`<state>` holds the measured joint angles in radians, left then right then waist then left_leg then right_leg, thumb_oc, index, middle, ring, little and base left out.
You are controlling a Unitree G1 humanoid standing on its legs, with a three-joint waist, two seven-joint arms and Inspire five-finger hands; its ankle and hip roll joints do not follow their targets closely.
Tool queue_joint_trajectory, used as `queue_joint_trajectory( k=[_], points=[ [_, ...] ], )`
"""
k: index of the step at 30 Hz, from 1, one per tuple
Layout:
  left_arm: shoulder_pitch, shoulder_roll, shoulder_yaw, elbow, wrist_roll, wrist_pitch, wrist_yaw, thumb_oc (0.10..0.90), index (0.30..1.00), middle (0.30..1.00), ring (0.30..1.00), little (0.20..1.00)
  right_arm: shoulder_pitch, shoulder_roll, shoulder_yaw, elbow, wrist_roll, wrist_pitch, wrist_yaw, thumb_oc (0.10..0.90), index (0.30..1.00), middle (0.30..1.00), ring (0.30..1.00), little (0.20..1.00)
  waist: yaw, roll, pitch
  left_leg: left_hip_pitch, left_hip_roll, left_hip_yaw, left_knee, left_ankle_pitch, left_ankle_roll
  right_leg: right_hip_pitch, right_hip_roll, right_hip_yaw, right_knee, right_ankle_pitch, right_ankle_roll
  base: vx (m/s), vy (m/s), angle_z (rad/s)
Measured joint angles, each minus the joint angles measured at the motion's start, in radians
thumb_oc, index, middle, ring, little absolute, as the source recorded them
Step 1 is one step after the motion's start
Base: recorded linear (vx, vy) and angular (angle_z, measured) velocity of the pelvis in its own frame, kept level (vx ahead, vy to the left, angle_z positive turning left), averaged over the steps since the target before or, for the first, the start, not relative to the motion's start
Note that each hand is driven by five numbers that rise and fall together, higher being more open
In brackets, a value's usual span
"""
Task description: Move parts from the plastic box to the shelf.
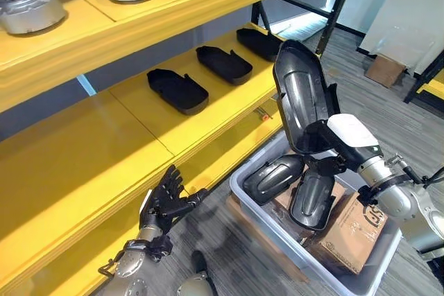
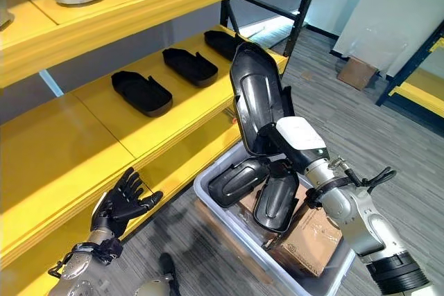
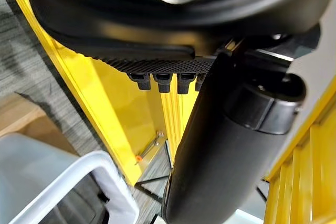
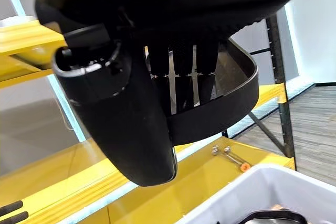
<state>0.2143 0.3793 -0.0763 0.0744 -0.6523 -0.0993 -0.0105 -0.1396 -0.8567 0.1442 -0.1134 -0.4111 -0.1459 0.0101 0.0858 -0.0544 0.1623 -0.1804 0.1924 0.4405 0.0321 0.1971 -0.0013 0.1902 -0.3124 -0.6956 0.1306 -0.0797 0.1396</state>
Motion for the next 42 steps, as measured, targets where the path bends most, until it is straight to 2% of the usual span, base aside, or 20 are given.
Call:
queue_joint_trajectory(
  k=[4, 8, 9, 14, 17, 19, 20, 22, 23, 24, 25, 27, 28, 29, 30, 31, 32, 34, 37, 42],
  points=[
    [0.003, 0.002, 0.008, 0.0, 0.0, 0.0, 0.001, 0.9, 1.0, 1.0, 1.0, 1.0, -0.001, 0.016, 0.0, 0.0, 0.0, 0.0, 0.002, 0.4, 0.3, 0.3, 0.3, 0.3, 0.009, -0.033, 0.0, -0.013, -0.008, -0.002, 0.018, -0.012, 0.001, 0.002, -0.007, 0.0, -0.014, 0.006, 0.01, 0.09, 0.125, 0.03],
    [0.002, 0.002, 0.011, 0.0, 0.0, 0.0, 0.0, 0.9, 1.0, 1.0, 1.0, 1.0, -0.014, 0.037, 0.002, 0.0, -0.001, 0.001, 0.002, 0.4, 0.3, 0.3, 0.3, 0.3, 0.018, -0.05, 0.001, -0.031, -0.007, 0.008, 0.044, -0.034, -0.004, -0.006, -0.016, 0.001, -0.02, 0.006, 0.019, 0.11, 0.137, -0.05],
    [0.002, 0.002, 0.01, 0.0, 0.0, 0.0, 0.001, 0.9, 1.0, 1.0, 1.0, 1.0, -0.017, 0.037, 0.003, 0.0, -0.001, 0.005, 0.002, 0.4, 0.3, 0.3, 0.3, 0.3, 0.025, -0.057, 0.002, -0.048, -0.008, 0.013, 0.077, -0.052, 0.001, -0.009, -0.024, 0.002, -0.022, 0.017, 0.038, 0.1, 0.152, 0.01],
    [0.002, 0.003, 0.011, 0.001, 0.0, 0.0, 0.002, 0.9, 1.0, 1.0, 1.0, 1.0, -0.04, 0.054, 0.014, 0.0, -0.001, 0.016, 0.003, 0.4, 0.3, 0.3, 0.3, 0.3, 0.034, -0.078, 0.003, -0.099, -0.047, -0.006, 0.156, -0.114, 0.026, -0.008, -0.073, -0.016, -0.01, 0.031, 0.051, 0.11, 0.209, 0.18],
    [-0.001, 0.002, -0.001, 0.015, 0.001, -0.001, 0.002, 0.9, 1.0, 1.0, 1.0, 1.0, -0.034, 0.073, 0.02, 0.001, -0.015, 0.024, 0.003, 0.4, 0.3, 0.3, 0.3, 0.3, 0.027, -0.072, 0.003, -0.159, -0.081, -0.012, 0.317, -0.235, 0.088, -0.012, -0.158, -0.021, 0.095, 0.052, 0.056, 0.18, 0.377, 0.41],
    [-0.004, 0.007, -0.006, 0.037, 0.013, 0.0, 0.004, 0.9, 1.0, 1.0, 1.0, 1.0, -0.013, 0.072, 0.031, 0.001, -0.018, 0.032, 0.003, 0.4, 0.3, 0.3, 0.3, 0.3, -0.009, -0.063, 0.004, -0.14, -0.155, -0.052, 0.292, -0.271, 0.111, -0.053, -0.244, 0.074, 0.24, 0.107, 0.023, 0.11, 0.29, 0.69],
    [-0.012, 0.018, -0.004, 0.037, 0.031, 0.0, 0.005, 0.9, 1.0, 1.0, 1.0, 1.0, -0.021, 0.073, 0.033, -0.001, -0.019, 0.029, 0.003, 0.4, 0.3, 0.3, 0.3, 0.3, -0.015, -0.055, 0.009, -0.135, -0.18, -0.065, 0.25, -0.257, 0.135, -0.13, -0.239, 0.17, 0.317, 0.101, 0.033, 0.07, 0.139, 0.5],
    [-0.013, 0.037, -0.014, 0.035, 0.038, 0.002, -0.004, 0.9, 1.0, 1.0, 1.0, 1.0, -0.021, 0.074, 0.037, -0.001, -0.021, 0.027, 0.005, 0.4, 0.3, 0.3, 0.3, 0.3, -0.011, -0.035, 0.021, -0.091, -0.206, -0.067, 0.16, -0.212, 0.149, -0.201, -0.177, 0.251, 0.342, 0.065, 0.026, 0.14, 0.176, 0.16],
    [-0.01, 0.032, -0.035, 0.035, 0.037, -0.009, -0.012, 0.9, 1.0, 1.0, 1.0, 1.0, -0.019, 0.068, 0.036, -0.002, -0.021, 0.019, 0.006, 0.4, 0.3, 0.3, 0.3, 0.3, -0.012, -0.019, 0.032, -0.06, -0.227, -0.1, 0.118, -0.196, 0.177, -0.252, -0.111, 0.331, 0.367, 0.007, 0.013, 0.19, 0.179, 0.37],
    [-0.014, 0.023, -0.053, 0.032, 0.038, -0.012, -0.014, 0.9, 1.0, 1.0, 1.0, 1.0, -0.011, 0.076, 0.023, -0.002, -0.02, 0.009, 0.005, 0.4, 0.3, 0.3, 0.3, 0.3, -0.04, 0.014, 0.047, -0.04, -0.226, -0.14, 0.084, -0.19, 0.166, -0.269, -0.016, 0.444, 0.366, -0.042, 0.001, 0.12, 0.052, 0.84],
    [-0.018, 0.022, -0.077, 0.025, 0.04, -0.009, -0.023, 0.9, 1.0, 1.0, 1.0, 1.0, 0.003, 0.075, 0.027, -0.006, -0.02, 0.013, 0.009, 0.4, 0.3, 0.3, 0.3, 0.3, -0.073, 0.032, 0.062, 0.015, -0.242, -0.164, 0.01, -0.168, 0.129, -0.295, 0.054, 0.445, 0.355, -0.073, -0.014, 0.07, 0.01, 0.95],
    [-0.003, 0.01, -0.098, 0.014, 0.044, -0.003, -0.035, 0.9, 1.0, 1.0, 1.0, 1.0, 0.028, 0.074, 0.024, -0.019, -0.019, 0.014, 0.012, 0.4, 0.3, 0.3, 0.3, 0.3, -0.087, 0.047, 0.07, 0.062, -0.26, -0.181, -0.037, -0.166, 0.123, -0.358, 0.12, 0.451, 0.306, -0.088, -0.052, 0.04, -0.09, 0.51],
    [-0.006, -0.007, -0.103, 0.017, 0.051, -0.003, -0.04, 0.9, 1.0, 1.0, 1.0, 1.0, 0.038, 0.069, 0.017, -0.023, -0.018, 0.015, 0.011, 0.4, 0.3, 0.3, 0.3, 0.3, -0.089, 0.062, 0.074, 0.066, -0.262, -0.209, -0.046, -0.16, 0.107, -0.393, 0.167, 0.477, 0.283, -0.097, -0.075, 0.07, -0.13, 0.34],
    [-0.008, -0.017, -0.105, 0.017, 0.052, -0.002, -0.041, 0.9, 1.0, 1.0, 1.0, 1.0, 0.046, 0.071, 0.011, -0.025, -0.017, 0.014, 0.011, 0.4, 0.3, 0.3, 0.3, 0.3, -0.099, 0.072, 0.077, 0.067, -0.255, -0.21, -0.047, -0.177, 0.083, -0.399, 0.2, 0.507, 0.242, -0.09, -0.076, 0.08, -0.093, 0.98],
    [-0.002, -0.005, -0.11, -0.003, 0.069, -0.001, -0.061, 0.9, 1.0, 1.0, 1.0, 1.0, 0.073, 0.091, -0.001, -0.035, -0.017, 0.015, 0.011, 0.4, 0.3, 0.3, 0.3, 0.3, -0.139, 0.003, 0.091, 0.035, -0.253, -0.198, 0.157, -0.255, 0.21, -0.425, 0.151, 0.599, 0.129, -0.046, -0.05, 0.1, -0.136, 0.87],
    [0.014, -0.004, -0.12, -0.029, 0.071, -0.003, -0.075, 0.9, 1.0, 1.0, 1.0, 1.0, 0.073, 0.089, -0.008, -0.037, -0.018, 0.017, 0.011, 0.4, 0.3, 0.3, 0.3, 0.3, -0.123, -0.016, 0.098, 0.054, -0.272, -0.23, 0.174, -0.307, 0.141, -0.437, 0.108, 0.629, 0.126, -0.014, -0.015, 0.08, -0.108, 0.72],
    [0.019, -0.033, -0.124, -0.023, 0.073, 0.011, -0.076, 0.9, 1.0, 1.0, 1.0, 1.0, 0.074, 0.093, -0.01, -0.037, -0.018, 0.022, 0.012, 0.4, 0.3, 0.3, 0.3, 0.3, -0.111, 0.006, 0.092, 0.071, -0.271, -0.233, 0.155, -0.311, 0.123, -0.435, 0.105, 0.626, 0.074, 0.044, -0.026, 0.08, -0.11, 0.08],
    [0.025, -0.04, -0.124, -0.019, 0.073, 0.014, -0.076, 0.9, 1.0, 1.0, 1.0, 1.0, 0.081, 0.098, -0.014, -0.043, -0.017, 0.016, 0.012, 0.4, 0.3, 0.3, 0.3, 0.3, -0.117, 0.019, 0.085, 0.121, -0.284, -0.265, 0.062, -0.249, 0.126, -0.384, 0.111, 0.587, -0.052, 0.113, -0.028, 0.06, -0.099, 0.39],
    [0.041, -0.042, -0.124, -0.028, 0.072, 0.014, -0.084, 0.9, 1.0, 1.0, 1.0, 1.0, 0.088, 0.097, -0.027, -0.042, -0.017, 0.015, 0.013, 0.4, 0.3, 0.3, 0.3, 0.3, -0.104, 0.017, 0.083, 0.157, -0.29, -0.298, 0.008, -0.229, 0.104, -0.291, 0.136, 0.575, -0.141, 0.209, -0.033, 0.08, -0.108, 0.35],
    [0.08, -0.042, -0.076, -0.034, 0.073, 0.014, -0.069, 0.9, 1.0, 1.0, 1.0, 1.0, 0.08, 0.101, -0.052, -0.041, -0.017, 0.011, 0.016, 0.4, 0.3, 0.3, 0.3, 0.3, -0.102, 0.023, 0.08, 0.222, -0.247, -0.312, -0.079, -0.195, 0.056, -0.221, 0.188, 0.545, -0.216, 0.232, -0.056, 0.05, -0.107, 0.06]
  ],
)
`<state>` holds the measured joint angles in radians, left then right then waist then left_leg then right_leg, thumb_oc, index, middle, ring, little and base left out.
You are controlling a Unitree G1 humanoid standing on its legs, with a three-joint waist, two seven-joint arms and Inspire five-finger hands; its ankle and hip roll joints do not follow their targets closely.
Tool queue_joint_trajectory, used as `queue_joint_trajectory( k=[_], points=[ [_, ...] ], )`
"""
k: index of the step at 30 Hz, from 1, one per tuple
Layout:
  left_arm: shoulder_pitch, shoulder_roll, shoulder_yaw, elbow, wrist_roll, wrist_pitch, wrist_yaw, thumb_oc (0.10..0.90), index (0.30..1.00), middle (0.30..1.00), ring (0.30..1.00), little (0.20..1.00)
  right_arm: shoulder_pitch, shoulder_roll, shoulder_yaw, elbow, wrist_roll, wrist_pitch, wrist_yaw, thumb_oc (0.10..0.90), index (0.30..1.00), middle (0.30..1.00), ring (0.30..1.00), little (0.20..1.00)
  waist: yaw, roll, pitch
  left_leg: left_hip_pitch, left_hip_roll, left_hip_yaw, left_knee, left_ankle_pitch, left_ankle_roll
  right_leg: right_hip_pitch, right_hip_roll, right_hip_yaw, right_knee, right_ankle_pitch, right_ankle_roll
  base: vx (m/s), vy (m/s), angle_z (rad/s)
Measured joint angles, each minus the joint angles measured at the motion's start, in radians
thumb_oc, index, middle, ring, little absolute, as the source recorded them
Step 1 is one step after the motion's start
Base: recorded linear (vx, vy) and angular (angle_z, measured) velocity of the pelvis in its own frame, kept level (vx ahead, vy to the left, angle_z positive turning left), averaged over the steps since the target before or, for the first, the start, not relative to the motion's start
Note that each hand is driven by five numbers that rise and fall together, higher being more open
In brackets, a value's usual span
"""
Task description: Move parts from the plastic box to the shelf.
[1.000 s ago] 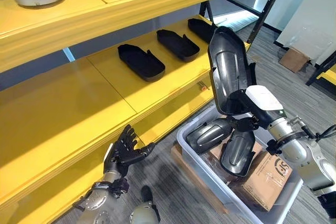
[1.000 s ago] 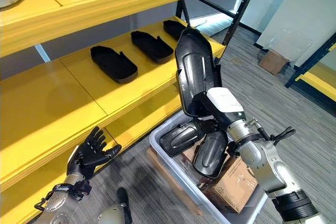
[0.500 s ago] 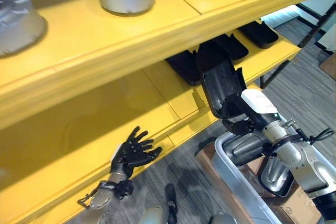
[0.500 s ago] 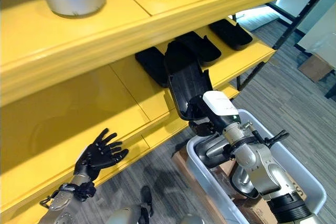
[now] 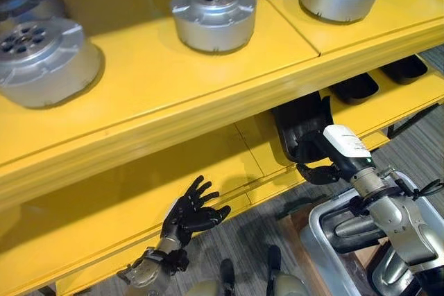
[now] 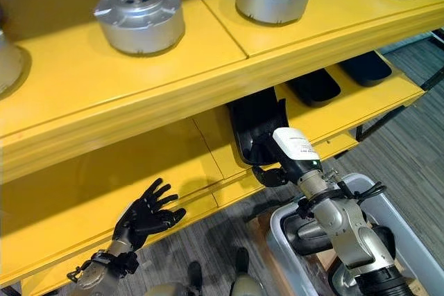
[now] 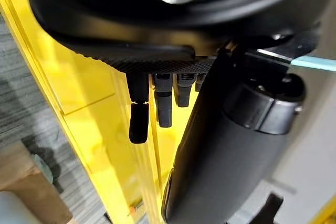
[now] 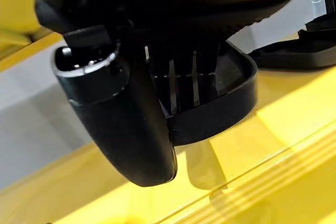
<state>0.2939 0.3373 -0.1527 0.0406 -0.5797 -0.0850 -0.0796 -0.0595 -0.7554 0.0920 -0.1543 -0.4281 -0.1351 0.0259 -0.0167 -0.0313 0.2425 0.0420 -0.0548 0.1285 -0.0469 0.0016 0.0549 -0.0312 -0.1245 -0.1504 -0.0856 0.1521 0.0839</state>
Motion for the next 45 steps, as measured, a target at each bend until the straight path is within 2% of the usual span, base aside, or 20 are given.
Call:
queue_joint_trajectory(
  k=[6, 10, 17, 22, 23, 24, 25, 26, 27, 28, 29, 30, 31, 32, 33, 34, 36, 40, 45],
  points=[
    [-0.07, -0.005, 0.055, -0.001, -0.001, -0.004, 0.034, 0.9, 1.0, 1.0, 1.0, 1.0, 0.003, -0.001, -0.048, 0.0, 0.008, 0.0, 0.0, 0.4, 0.3, 0.3, 0.3, 0.3, -0.013, -0.007, -0.006, 0.028, 0.036, -0.004, -0.036, 0.006, -0.03, 0.02, 0.037, -0.002, 0.0, -0.011, -0.025, 0.0, -0.099, -0.04],
    [-0.087, -0.006, 0.062, -0.001, -0.001, -0.005, 0.035, 0.9, 1.0, 1.0, 1.0, 1.0, 0.011, -0.007, -0.052, 0.0, 0.018, 0.001, 0.0, 0.4, 0.3, 0.3, 0.3, 0.3, -0.015, -0.015, -0.027, 0.027, 0.049, -0.014, -0.036, 0.011, -0.037, 0.023, 0.049, -0.014, 0.0, -0.017, -0.039, -0.02, -0.106, 0.08],
    [-0.084, -0.009, 0.063, 0.003, -0.004, -0.005, 0.053, 0.9, 1.0, 1.0, 1.0, 1.0, 0.006, -0.012, -0.053, 0.0, 0.039, -0.002, 0.0, 0.4, 0.3, 0.3, 0.3, 0.3, -0.001, -0.024, -0.036, 0.022, 0.064, -0.084, -0.026, 0.03, -0.065, 0.056, 0.063, -0.079, 0.0, -0.036, -0.06, -0.06, -0.146, 0.3],
    [-0.111, -0.01, 0.054, 0.06, -0.006, -0.005, 0.054, 0.9, 1.0, 1.0, 1.0, 1.0, -0.03, -0.051, -0.046, 0.004, 0.041, -0.005, -0.002, 0.4, 0.3, 0.3, 0.3, 0.3, -0.001, -0.02, -0.035, -0.068, 0.067, -0.129, 0.072, 0.031, -0.096, 0.059, 0.06, -0.166, 0.004, -0.054, -0.077, -0.11, -0.083, 0.59],
    [-0.115, -0.006, 0.054, 0.064, -0.006, -0.006, 0.054, 0.9, 1.0, 1.0, 1.0, 1.0, -0.04, -0.049, -0.045, 0.005, 0.049, -0.006, -0.005, 0.4, 0.3, 0.3, 0.3, 0.3, 0.001, -0.021, -0.033, -0.074, 0.099, -0.064, 0.083, -0.013, -0.094, 0.058, 0.06, -0.186, 0.008, -0.055, -0.098, 0.02, 0.051, 0.56],
    [-0.122, 0.0, 0.054, 0.07, -0.006, -0.006, 0.054, 0.9, 1.0, 1.0, 1.0, 1.0, -0.048, -0.038, -0.044, 0.006, 0.059, -0.007, -0.006, 0.4, 0.3, 0.3, 0.3, 0.3, 0.008, -0.039, -0.024, -0.087, 0.128, -0.013, 0.142, -0.032, -0.084, 0.06, 0.043, -0.21, 0.014, -0.064, -0.12, 0.03, 0.078, 0.43],
    [-0.125, 0.002, 0.054, 0.071, -0.006, -0.006, 0.054, 0.9, 1.0, 1.0, 1.0, 1.0, -0.048, -0.035, -0.042, 0.004, 0.062, -0.012, -0.011, 0.4, 0.3, 0.3, 0.3, 0.3, 0.012, -0.054, -0.02, -0.098, 0.169, 0.001, 0.191, -0.037, -0.098, 0.062, 0.03, -0.223, 0.014, -0.064, -0.123, 0.03, 0.1, 0.49],
    [-0.126, -0.001, 0.047, 0.07, -0.007, -0.006, 0.055, 0.9, 1.0, 1.0, 1.0, 1.0, -0.051, -0.039, -0.042, 0.003, 0.072, -0.014, -0.013, 0.4, 0.3, 0.3, 0.3, 0.3, 0.002, -0.055, -0.019, -0.099, 0.236, 0.014, 0.215, -0.037, -0.113, 0.066, 0.028, -0.241, 0.016, -0.071, -0.118, 0.02, 0.067, 0.48],
    [-0.126, -0.001, 0.04, 0.07, -0.007, -0.006, 0.055, 0.9, 1.0, 1.0, 1.0, 1.0, -0.054, -0.039, -0.042, 0.004, 0.077, -0.013, -0.016, 0.4, 0.3, 0.3, 0.3, 0.3, -0.009, -0.051, -0.02, -0.097, 0.268, 0.016, 0.215, -0.028, -0.131, 0.069, 0.029, -0.252, 0.017, -0.079, -0.11, 0.03, 0.114, 0.57],
    [-0.128, -0.002, 0.026, 0.07, -0.007, -0.006, 0.053, 0.9, 1.0, 1.0, 1.0, 1.0, -0.055, -0.039, -0.043, 0.004, 0.078, -0.011, -0.024, 0.4, 0.3, 0.3, 0.3, 0.3, -0.018, -0.04, -0.02, -0.086, 0.325, 0.019, 0.185, -0.011, -0.156, 0.071, 0.025, -0.266, 0.024, -0.083, -0.103, 0.04, 0.113, 0.49],
    [-0.129, -0.007, 0.015, 0.07, -0.007, -0.006, 0.053, 0.9, 1.0, 1.0, 1.0, 1.0, -0.056, -0.045, -0.043, 0.004, 0.078, -0.012, -0.028, 0.4, 0.3, 0.3, 0.3, 0.3, -0.023, -0.026, -0.02, -0.071, 0.352, 0.011, 0.155, 0.012, -0.158, 0.066, 0.021, -0.266, 0.037, -0.087, -0.097, 0.1, 0.25, 0.5],
    [-0.133, -0.008, -0.002, 0.069, -0.007, -0.006, 0.053, 0.9, 1.0, 1.0, 1.0, 1.0, -0.056, -0.054, -0.049, 0.004, 0.078, -0.011, -0.037, 0.4, 0.3, 0.3, 0.3, 0.3, -0.031, -0.002, -0.021, -0.061, 0.364, 0.025, 0.116, 0.023, -0.169, 0.054, 0.019, -0.28, 0.05, -0.085, -0.075, 0.1, 0.244, 0.35],
    [-0.134, -0.017, -0.009, 0.068, -0.007, -0.006, 0.05, 0.9, 1.0, 1.0, 1.0, 1.0, -0.057, -0.071, -0.055, 0.004, 0.078, -0.011, -0.043, 0.4, 0.3, 0.3, 0.3, 0.3, -0.032, 0.033, -0.024, -0.051, 0.367, 0.022, 0.074, 0.038, -0.147, 0.042, 0.025, -0.281, 0.063, -0.078, -0.055, 0.08, 0.201, 0.17],
    [-0.134, -0.02, -0.01, 0.066, -0.007, -0.006, 0.051, 0.9, 1.0, 1.0, 1.0, 1.0, -0.058, -0.074, -0.059, 0.005, 0.077, -0.012, -0.047, 0.4, 0.3, 0.3, 0.3, 0.3, -0.029, 0.051, -0.023, -0.043, 0.368, 0.018, 0.057, 0.048, -0.187, 0.036, 0.026, -0.276, 0.072, -0.074, -0.045, 0.05, 0.143, 0.06],
    [-0.136, -0.013, -0.007, 0.068, -0.008, -0.005, 0.056, 0.9, 1.0, 1.0, 1.0, 1.0, -0.056, -0.059, -0.055, 0.01, 0.078, -0.008, -0.048, 0.4, 0.3, 0.3, 0.3, 0.3, -0.028, 0.036, -0.021, -0.043, 0.339, 0.018, 0.054, 0.055, -0.2, 0.026, 0.002, -0.267, 0.084, -0.069, -0.028, 0.06, 0.199, 0.15],
    [-0.136, 0.004, 0.0, 0.068, -0.008, -0.005, 0.054, 0.9, 1.0, 1.0, 1.0, 1.0, -0.055, -0.048, -0.046, 0.01, 0.078, -0.009, -0.047, 0.4, 0.3, 0.3, 0.3, 0.3, -0.018, 0.012, -0.024, -0.045, 0.282, 0.02, 0.059, 0.042, -0.178, 0.021, -0.056, -0.254, 0.099, -0.069, -0.003, 0.08, 0.247, 0.2],
    [-0.136, 0.007, 0.01, 0.068, -0.008, -0.005, 0.055, 0.9, 1.0, 1.0, 1.0, 1.0, -0.056, -0.039, -0.046, 0.01, 0.078, -0.011, -0.047, 0.4, 0.3, 0.3, 0.3, 0.3, 0.003, 0.009, -0.025, -0.043, 0.251, 0.021, 0.068, 0.032, -0.162, 0.021, -0.091, -0.251, 0.123, -0.068, 0.008, 0.05, 0.19, 0.17],
    [-0.139, 0.042, 0.01, 0.065, -0.008, -0.006, 0.054, 0.9, 1.0, 1.0, 1.0, 1.0, -0.06, -0.033, -0.027, 0.01, 0.078, -0.013, -0.045, 0.4, 0.3, 0.3, 0.3, 0.3, 0.041, 0.01, -0.025, -0.044, 0.227, 0.004, 0.08, 0.024, -0.15, 0.031, -0.119, -0.259, 0.144, -0.079, 0.028, 0.04, 0.117, 0.16],
    [-0.139, 0.043, 0.008, 0.064, -0.008, -0.006, 0.053, 0.9, 1.0, 1.0, 1.0, 1.0, -0.103, -0.027, 0.006, 0.047, 0.078, -0.006, -0.043, 0.4, 0.3, 0.3, 0.3, 0.3, 0.048, 0.004, -0.024, -0.043, 0.223, -0.007, 0.094, 0.016, -0.144, 0.045, -0.125, -0.27, 0.152, -0.087, 0.035, 0.04, 0.05, 0.1]
  ],
)
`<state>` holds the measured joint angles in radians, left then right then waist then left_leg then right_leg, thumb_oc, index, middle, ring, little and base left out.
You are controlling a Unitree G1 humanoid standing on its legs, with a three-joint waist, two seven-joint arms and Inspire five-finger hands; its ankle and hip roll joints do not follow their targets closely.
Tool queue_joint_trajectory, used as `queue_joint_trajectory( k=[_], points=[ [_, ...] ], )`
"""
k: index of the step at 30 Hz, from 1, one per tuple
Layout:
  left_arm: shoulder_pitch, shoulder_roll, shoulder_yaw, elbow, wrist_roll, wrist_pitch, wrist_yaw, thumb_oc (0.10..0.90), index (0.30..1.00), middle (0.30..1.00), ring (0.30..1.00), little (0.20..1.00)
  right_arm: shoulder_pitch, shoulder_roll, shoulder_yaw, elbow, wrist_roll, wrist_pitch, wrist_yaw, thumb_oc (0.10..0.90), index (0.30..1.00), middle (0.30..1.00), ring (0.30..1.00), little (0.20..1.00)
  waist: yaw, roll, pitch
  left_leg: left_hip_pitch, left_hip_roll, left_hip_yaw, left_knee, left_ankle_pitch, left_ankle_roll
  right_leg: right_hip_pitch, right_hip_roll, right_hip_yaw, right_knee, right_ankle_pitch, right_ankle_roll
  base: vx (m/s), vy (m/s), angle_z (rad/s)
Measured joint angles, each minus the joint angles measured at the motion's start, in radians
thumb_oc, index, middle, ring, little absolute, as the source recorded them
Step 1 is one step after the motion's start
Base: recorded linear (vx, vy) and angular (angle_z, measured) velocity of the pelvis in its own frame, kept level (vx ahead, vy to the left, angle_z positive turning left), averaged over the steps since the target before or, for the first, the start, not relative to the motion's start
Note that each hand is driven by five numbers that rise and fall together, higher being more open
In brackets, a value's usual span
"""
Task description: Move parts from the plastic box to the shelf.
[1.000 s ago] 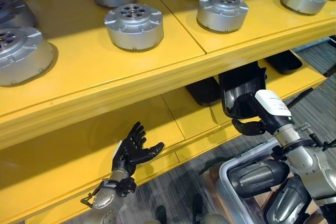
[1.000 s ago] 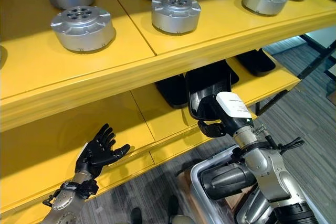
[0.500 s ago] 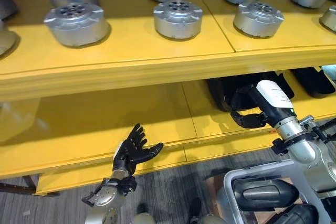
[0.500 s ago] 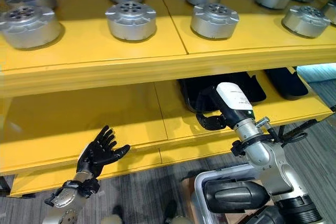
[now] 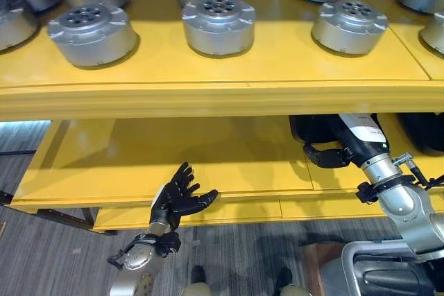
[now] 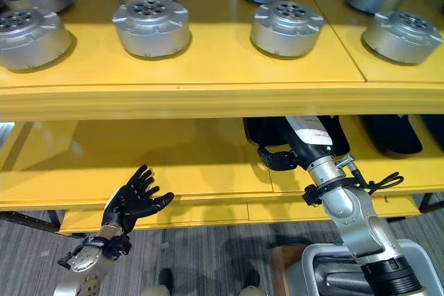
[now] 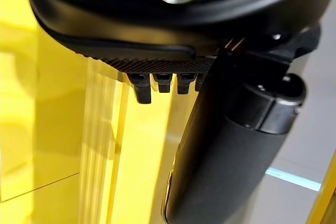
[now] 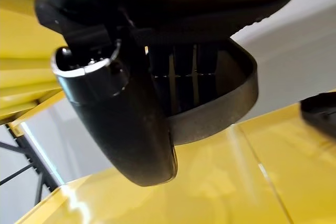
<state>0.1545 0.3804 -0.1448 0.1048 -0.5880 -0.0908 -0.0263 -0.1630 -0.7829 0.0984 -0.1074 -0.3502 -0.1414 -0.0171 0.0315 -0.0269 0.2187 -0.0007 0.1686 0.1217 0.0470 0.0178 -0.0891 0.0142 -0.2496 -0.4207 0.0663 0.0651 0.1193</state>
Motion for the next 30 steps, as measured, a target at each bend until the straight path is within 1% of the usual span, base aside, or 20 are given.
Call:
queue_joint_trajectory(
  k=[1, 3, 8, 9, 10, 11, 14, 15, 18, 19, 21, 23, 26, 30],
  points=[
    [-0.001, 0.0, -0.002, -0.001, -0.005, 0.0, -0.001, 0.9, 1.0, 1.0, 1.0, 1.0, -0.046, 0.001, 0.035, 0.034, 0.001, 0.009, 0.001, 0.4, 0.3, 0.3, 0.3, 0.3, 0.005, -0.005, 0.0, -0.002, 0.001, -0.002, 0.004, 0.0, 0.0, 0.001, 0.001, 0.0, 0.001, -0.002, 0.002, 0.0, 0.0, 0.0],
    [-0.003, 0.0, -0.004, -0.002, -0.025, 0.0, -0.001, 0.9, 1.0, 1.0, 1.0, 1.0, -0.078, 0.0, 0.064, 0.053, 0.001, 0.015, 0.002, 0.4, 0.3, 0.3, 0.3, 0.3, 0.008, -0.007, 0.001, -0.014, 0.004, -0.006, 0.009, 0.0, 0.0, -0.001, 0.003, -0.002, 0.004, -0.006, 0.004, 0.03, -0.003, 0.04],
    [-0.014, 0.006, -0.008, -0.009, -0.036, -0.004, -0.001, 0.9, 1.0, 1.0, 1.0, 1.0, -0.188, -0.001, 0.165, 0.15, 0.042, 0.024, 0.002, 0.4, 0.3, 0.3, 0.3, 0.3, 0.015, -0.019, 0.002, -0.059, 0.018, -0.017, 0.063, -0.02, -0.002, -0.03, 0.007, -0.003, 0.031, -0.021, -0.008, -0.01, -0.007, 0.03],
    [-0.025, 0.009, -0.009, -0.019, -0.036, -0.006, -0.001, 0.9, 1.0, 1.0, 1.0, 1.0, -0.196, 0.0, 0.174, 0.158, 0.042, 0.035, 0.003, 0.4, 0.3, 0.3, 0.3, 0.3, 0.036, -0.026, 0.004, -0.09, 0.023, -0.024, 0.083, -0.021, -0.002, -0.065, 0.007, -0.004, 0.06, -0.026, -0.008, -0.07, -0.003, -0.04],
    [-0.021, 0.018, -0.007, -0.02, -0.038, -0.024, 0.001, 0.9, 1.0, 1.0, 1.0, 1.0, -0.251, 0.001, 0.23, 0.206, 0.063, 0.035, 0.001, 0.4, 0.3, 0.3, 0.3, 0.3, 0.046, -0.033, 0.007, -0.117, 0.025, -0.019, 0.114, -0.027, 0.005, -0.096, -0.001, 0.001, 0.096, -0.039, -0.009, -0.08, -0.001, -0.03],
    [-0.028, 0.032, -0.011, -0.022, -0.037, -0.03, 0.0, 0.9, 1.0, 1.0, 1.0, 1.0, -0.302, -0.002, 0.271, 0.25, 0.077, 0.038, 0.004, 0.4, 0.3, 0.3, 0.3, 0.3, 0.045, -0.035, 0.01, -0.133, 0.028, -0.017, 0.136, -0.034, 0.004, -0.114, -0.004, 0.002, 0.118, -0.047, -0.012, 0.0, 0.0, 0.0],
    [-0.058, 0.045, -0.008, -0.025, -0.039, -0.031, 0.004, 0.9, 1.0, 1.0, 1.0, 1.0, -0.36, 0.012, 0.306, 0.333, 0.083, 0.054, 0.004, 0.4, 0.3, 0.3, 0.3, 0.3, 0.078, -0.041, 0.02, -0.179, 0.035, -0.029, 0.163, -0.036, -0.001, -0.159, -0.008, 0.0, 0.164, -0.063, -0.021, -0.04, -0.013, 0.07],
    [-0.06, 0.056, -0.011, -0.026, -0.048, -0.04, 0.01, 0.9, 1.0, 1.0, 1.0, 1.0, -0.403, 0.018, 0.344, 0.389, 0.107, 0.054, 0.005, 0.4, 0.3, 0.3, 0.3, 0.3, 0.082, -0.045, 0.023, -0.196, 0.038, -0.032, 0.18, -0.041, -0.003, -0.178, -0.012, 0.002, 0.188, -0.075, -0.023, 0.0, 0.0, 0.0],
    [-0.064, 0.078, -0.01, -0.028, -0.074, -0.051, 0.018, 0.9, 1.0, 1.0, 1.0, 1.0, -0.471, 0.031, 0.404, 0.472, 0.135, 0.068, 0.009, 0.4, 0.3, 0.3, 0.3, 0.3, 0.092, -0.051, 0.048, -0.221, 0.04, -0.045, 0.21, -0.05, -0.002, -0.207, -0.024, 0.001, 0.243, -0.103, -0.031, -0.01, -0.012, 0.08],
    [-0.069, 0.078, -0.009, -0.03, -0.074, -0.062, 0.018, 0.9, 1.0, 1.0, 1.0, 1.0, -0.496, 0.031, 0.421, 0.493, 0.144, 0.071, 0.012, 0.4, 0.3, 0.3, 0.3, 0.3, 0.096, -0.049, 0.06, -0.231, 0.043, -0.046, 0.23, -0.066, -0.005, -0.219, -0.029, 0.003, 0.269, -0.122, -0.035, 0.0, 0.0, 0.0],
    [-0.079, 0.078, -0.009, -0.038, -0.074, -0.064, 0.019, 0.9, 1.0, 1.0, 1.0, 1.0, -0.519, 0.034, 0.434, 0.518, 0.158, 0.082, 0.013, 0.4, 0.3, 0.3, 0.3, 0.3, 0.103, -0.045, 0.073, -0.254, 0.045, -0.052, 0.268, -0.076, -0.008, -0.241, -0.034, 0.01, 0.307, -0.131, -0.032, -0.09, 0.007, -0.04],
    [-0.097, 0.081, -0.008, -0.058, -0.075, -0.084, 0.022, 0.9, 1.0, 1.0, 1.0, 1.0, -0.58, 0.041, 0.448, 0.561, 0.159, 0.086, 0.013, 0.4, 0.3, 0.3, 0.3, 0.3, 0.112, -0.032, 0.097, -0.316, 0.055, -0.059, 0.344, -0.1, -0.012, -0.303, -0.04, 0.024, 0.38, -0.156, -0.041, -0.07, 0.003, -0.07],
    [-0.105, 0.083, -0.008, -0.072, -0.075, -0.093, 0.023, 0.9, 1.0, 1.0, 1.0, 1.0, -0.628, 0.045, 0.475, 0.609, 0.179, 0.095, 0.013, 0.4, 0.3, 0.3, 0.3, 0.3, 0.114, -0.022, 0.107, -0.361, 0.059, -0.074, 0.395, -0.119, -0.012, -0.345, -0.05, 0.025, 0.442, -0.184, -0.048, -0.04, -0.006, 0.04],
    [-0.107, 0.085, -0.009, -0.073, -0.075, -0.1, 0.031, 0.9, 1.0, 1.0, 1.0, 1.0, -0.645, 0.072, 0.482, 0.669, 0.199, 0.104, 0.012, 0.4, 0.3, 0.3, 0.3, 0.3, 0.116, -0.019, 0.114, -0.381, 0.068, -0.083, 0.459, -0.155, -0.015, -0.365, -0.063, 0.028, 0.512, -0.228, -0.055, -0.02, 0.0, 0.0]
  ],
)
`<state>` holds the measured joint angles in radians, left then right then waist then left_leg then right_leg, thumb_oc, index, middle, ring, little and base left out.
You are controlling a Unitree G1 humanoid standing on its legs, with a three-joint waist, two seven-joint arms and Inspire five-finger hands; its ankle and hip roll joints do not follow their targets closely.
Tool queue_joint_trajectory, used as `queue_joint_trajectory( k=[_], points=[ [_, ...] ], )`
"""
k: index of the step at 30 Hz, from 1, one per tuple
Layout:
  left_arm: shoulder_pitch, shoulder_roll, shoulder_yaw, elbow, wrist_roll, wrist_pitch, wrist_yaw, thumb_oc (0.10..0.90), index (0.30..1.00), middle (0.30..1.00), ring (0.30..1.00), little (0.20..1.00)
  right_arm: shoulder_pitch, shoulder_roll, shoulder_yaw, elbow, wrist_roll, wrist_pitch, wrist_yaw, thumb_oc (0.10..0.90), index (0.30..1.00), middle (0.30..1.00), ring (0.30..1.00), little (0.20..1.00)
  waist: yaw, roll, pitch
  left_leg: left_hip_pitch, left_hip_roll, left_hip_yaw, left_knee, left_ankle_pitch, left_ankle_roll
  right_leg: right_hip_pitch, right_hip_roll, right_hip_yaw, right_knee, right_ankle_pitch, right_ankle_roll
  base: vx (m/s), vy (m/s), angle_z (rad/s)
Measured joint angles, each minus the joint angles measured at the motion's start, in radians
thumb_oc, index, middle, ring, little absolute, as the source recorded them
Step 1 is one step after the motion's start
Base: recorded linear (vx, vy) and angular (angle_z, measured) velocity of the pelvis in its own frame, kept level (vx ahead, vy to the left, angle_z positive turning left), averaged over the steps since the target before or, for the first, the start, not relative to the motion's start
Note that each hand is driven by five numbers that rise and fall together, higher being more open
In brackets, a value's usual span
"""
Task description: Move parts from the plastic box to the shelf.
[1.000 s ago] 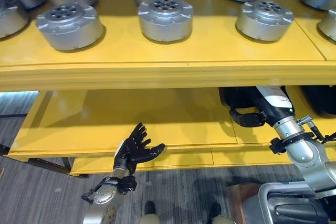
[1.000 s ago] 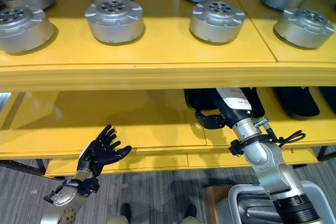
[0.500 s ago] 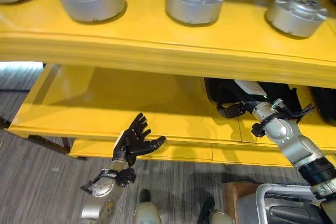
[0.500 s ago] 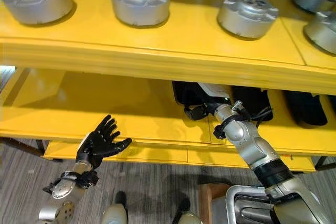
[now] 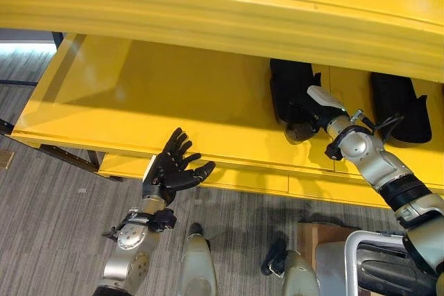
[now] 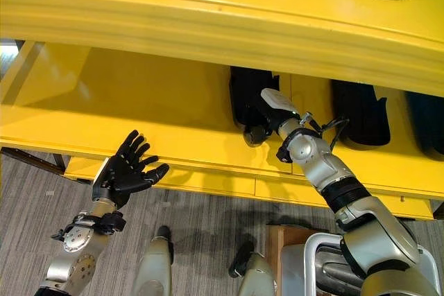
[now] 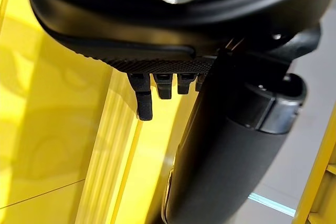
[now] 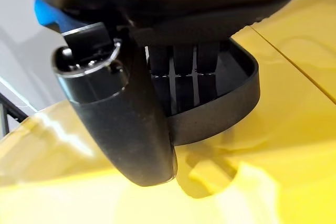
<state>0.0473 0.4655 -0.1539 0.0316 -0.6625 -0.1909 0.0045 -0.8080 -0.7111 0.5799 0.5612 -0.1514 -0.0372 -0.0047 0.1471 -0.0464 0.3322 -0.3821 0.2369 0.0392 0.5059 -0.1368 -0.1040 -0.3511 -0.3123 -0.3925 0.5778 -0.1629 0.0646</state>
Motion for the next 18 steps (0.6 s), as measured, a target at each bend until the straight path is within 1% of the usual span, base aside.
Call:
queue_joint_trajectory(
  k=[2, 8, 12, 18],
  points=[
    [-0.001, 0.006, 0.002, -0.003, -0.001, -0.011, 0.008, 0.9, 1.0, 1.0, 1.0, 1.0, -0.01, 0.002, 0.002, 0.014, 0.017, 0.0, -0.001, 0.4, 0.3, 0.3, 0.3, 0.3, -0.001, 0.0, 0.0, -0.024, 0.006, -0.005, 0.034, -0.019, -0.001, -0.024, -0.001, 0.008, 0.034, -0.017, -0.005, -0.01, 0.004, -0.03],
    [-0.009, 0.028, 0.0, -0.005, -0.001, -0.016, 0.012, 0.9, 1.0, 1.0, 1.0, 1.0, -0.066, 0.04, 0.006, 0.086, 0.018, 0.008, -0.023, 0.4, 0.3, 0.3, 0.3, 0.3, -0.005, 0.003, 0.001, -0.056, 0.014, -0.015, 0.086, -0.038, -0.005, -0.06, -0.003, 0.023, 0.09, -0.041, -0.011, -0.02, 0.0, -0.02],
    [-0.014, 0.029, -0.002, -0.005, -0.001, -0.019, 0.028, 0.9, 1.0, 1.0, 1.0, 1.0, -0.099, 0.079, 0.006, 0.151, 0.038, 0.008, -0.039, 0.4, 0.3, 0.3, 0.3, 0.3, -0.005, 0.004, 0.001, -0.064, 0.021, -0.018, 0.103, -0.043, -0.006, -0.065, 0.0, 0.022, 0.102, -0.044, -0.015, -0.01, 0.001, -0.01],
    [-0.019, 0.03, -0.006, -0.005, -0.002, -0.019, 0.028, 0.9, 1.0, 1.0, 1.0, 1.0, -0.115, 0.098, 0.007, 0.195, 0.037, 0.007, -0.061, 0.4, 0.3, 0.3, 0.3, 0.3, -0.004, 0.004, 0.001, -0.072, 0.021, -0.017, 0.113, -0.045, -0.006, -0.074, -0.006, 0.024, 0.112, -0.047, -0.018, 0.0, 0.0, 0.0]
  ],
)
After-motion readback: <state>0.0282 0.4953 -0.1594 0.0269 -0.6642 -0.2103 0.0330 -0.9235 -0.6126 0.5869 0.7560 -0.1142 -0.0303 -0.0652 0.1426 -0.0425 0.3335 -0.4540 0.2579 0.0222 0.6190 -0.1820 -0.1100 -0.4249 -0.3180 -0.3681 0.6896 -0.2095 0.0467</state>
